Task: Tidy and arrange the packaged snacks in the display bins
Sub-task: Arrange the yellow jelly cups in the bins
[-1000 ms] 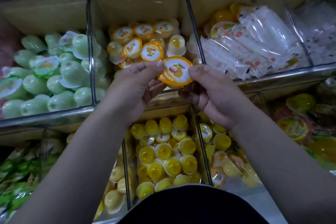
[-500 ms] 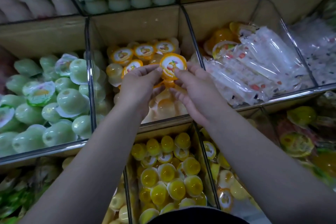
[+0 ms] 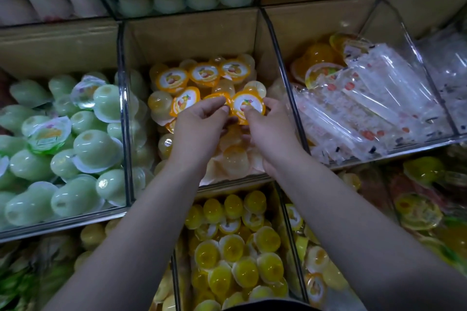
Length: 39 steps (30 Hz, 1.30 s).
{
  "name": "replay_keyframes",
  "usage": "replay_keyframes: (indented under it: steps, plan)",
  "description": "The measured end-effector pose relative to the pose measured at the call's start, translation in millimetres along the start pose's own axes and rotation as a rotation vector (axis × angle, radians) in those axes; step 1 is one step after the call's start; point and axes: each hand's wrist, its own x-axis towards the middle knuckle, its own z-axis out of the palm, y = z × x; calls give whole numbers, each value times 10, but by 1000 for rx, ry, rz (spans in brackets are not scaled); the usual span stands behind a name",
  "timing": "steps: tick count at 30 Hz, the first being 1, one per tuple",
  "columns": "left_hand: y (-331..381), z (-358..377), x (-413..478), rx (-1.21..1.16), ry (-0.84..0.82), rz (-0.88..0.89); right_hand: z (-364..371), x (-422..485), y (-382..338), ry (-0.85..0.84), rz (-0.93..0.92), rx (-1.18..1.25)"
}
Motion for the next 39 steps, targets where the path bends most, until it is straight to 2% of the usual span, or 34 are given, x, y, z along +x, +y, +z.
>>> replay_keyframes:
  steps: [3,7,11,14,20,24,29,33,39]
  plan:
    - [-6,4,-2,24,13,21,34,43,21,24,-53,-131]
    - [3,8,-17,24,21,23,8,58,-32,63,-225,-352]
    - [-3,-16,4,4,51,22,-5,-33,-79,75,-454,-739]
    - [11,-13,16,-41,29,13,-19,-31,-120,61,-522,-928]
    - [9,-3,25,-68,-57,7,-65,102,-148,-25,-560,-1024]
    - [12,-6,36,-171,-123,4,-79,50,-58,32,-626,-940]
    - [39,-9,-16,-273,-161,36,-152,-90,-129,31,-673,-508]
    - [69,32,-171,-323,-184,54,-267,-247,-128,-85,-535,-218]
    - [91,116,-424,-398,-229,61,-432,-445,-89,-208,-417,91]
